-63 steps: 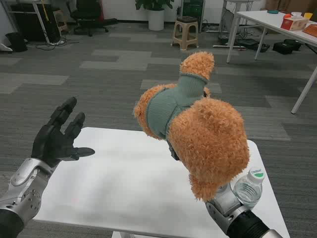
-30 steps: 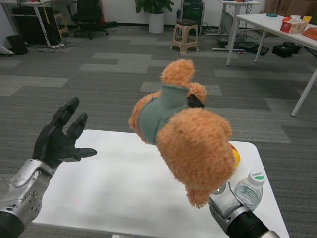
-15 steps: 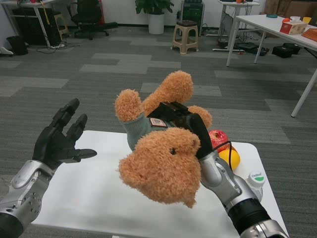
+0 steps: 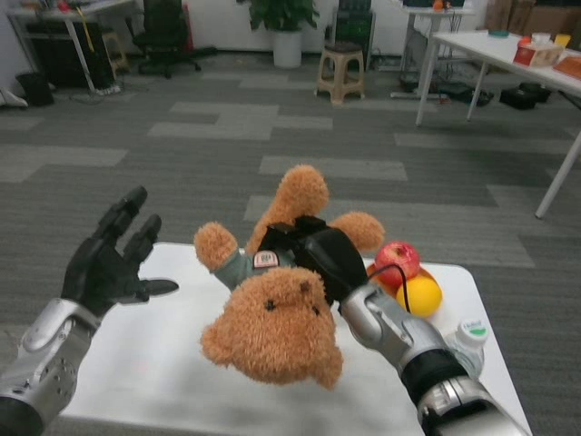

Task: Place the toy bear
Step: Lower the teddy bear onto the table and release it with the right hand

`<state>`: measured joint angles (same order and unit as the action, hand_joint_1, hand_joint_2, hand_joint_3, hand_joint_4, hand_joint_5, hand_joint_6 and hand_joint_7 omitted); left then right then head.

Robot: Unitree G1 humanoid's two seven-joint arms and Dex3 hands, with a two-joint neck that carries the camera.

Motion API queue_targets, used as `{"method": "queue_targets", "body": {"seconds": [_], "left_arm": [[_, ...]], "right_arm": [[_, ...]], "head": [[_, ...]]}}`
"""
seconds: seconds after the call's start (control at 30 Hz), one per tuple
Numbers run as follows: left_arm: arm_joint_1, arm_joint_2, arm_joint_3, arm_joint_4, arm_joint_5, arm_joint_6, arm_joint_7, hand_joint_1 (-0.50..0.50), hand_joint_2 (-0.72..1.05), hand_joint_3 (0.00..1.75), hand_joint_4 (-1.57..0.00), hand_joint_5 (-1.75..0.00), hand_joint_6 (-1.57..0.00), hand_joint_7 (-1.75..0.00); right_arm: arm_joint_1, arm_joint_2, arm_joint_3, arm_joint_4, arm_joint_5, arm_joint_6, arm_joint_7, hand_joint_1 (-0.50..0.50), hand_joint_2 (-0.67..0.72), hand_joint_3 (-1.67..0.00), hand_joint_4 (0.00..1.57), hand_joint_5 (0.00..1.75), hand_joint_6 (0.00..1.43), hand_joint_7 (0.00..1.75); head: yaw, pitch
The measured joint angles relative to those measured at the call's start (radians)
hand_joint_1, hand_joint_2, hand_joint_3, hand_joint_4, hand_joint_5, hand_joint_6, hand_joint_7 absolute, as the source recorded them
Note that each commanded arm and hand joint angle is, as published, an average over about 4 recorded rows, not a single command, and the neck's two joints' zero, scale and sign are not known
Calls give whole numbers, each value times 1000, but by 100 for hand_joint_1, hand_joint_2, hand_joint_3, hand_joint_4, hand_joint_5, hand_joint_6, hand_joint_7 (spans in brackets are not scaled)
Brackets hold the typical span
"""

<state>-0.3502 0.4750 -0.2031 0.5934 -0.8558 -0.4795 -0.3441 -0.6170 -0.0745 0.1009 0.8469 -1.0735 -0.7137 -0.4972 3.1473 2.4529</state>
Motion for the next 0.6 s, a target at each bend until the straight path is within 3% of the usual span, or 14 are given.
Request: {"method": "queue_targets", "body": {"seconds": [0.17,0.33,0.6], "left_arm": [[0,0,-2,0,0,0,0,-21,27,9,0,0,0,-21],[0,-1,-3,1,0,0,0,-22,25,7,0,0,0,-21],[0,-1,-5,1,0,0,0,-21,27,9,0,0,0,-21]], "right_arm": [[-72,15,105,159,-1,124,33,-50,-60,-79,46,158,100,154],[-106,28,150,263,2,185,41,-50,-60,-71,31,155,86,154],[-125,29,260,323,7,263,54,-50,-60,-67,11,153,64,155]], "head": [[-6,-4],[-1,-3],[-19,-1]]}}
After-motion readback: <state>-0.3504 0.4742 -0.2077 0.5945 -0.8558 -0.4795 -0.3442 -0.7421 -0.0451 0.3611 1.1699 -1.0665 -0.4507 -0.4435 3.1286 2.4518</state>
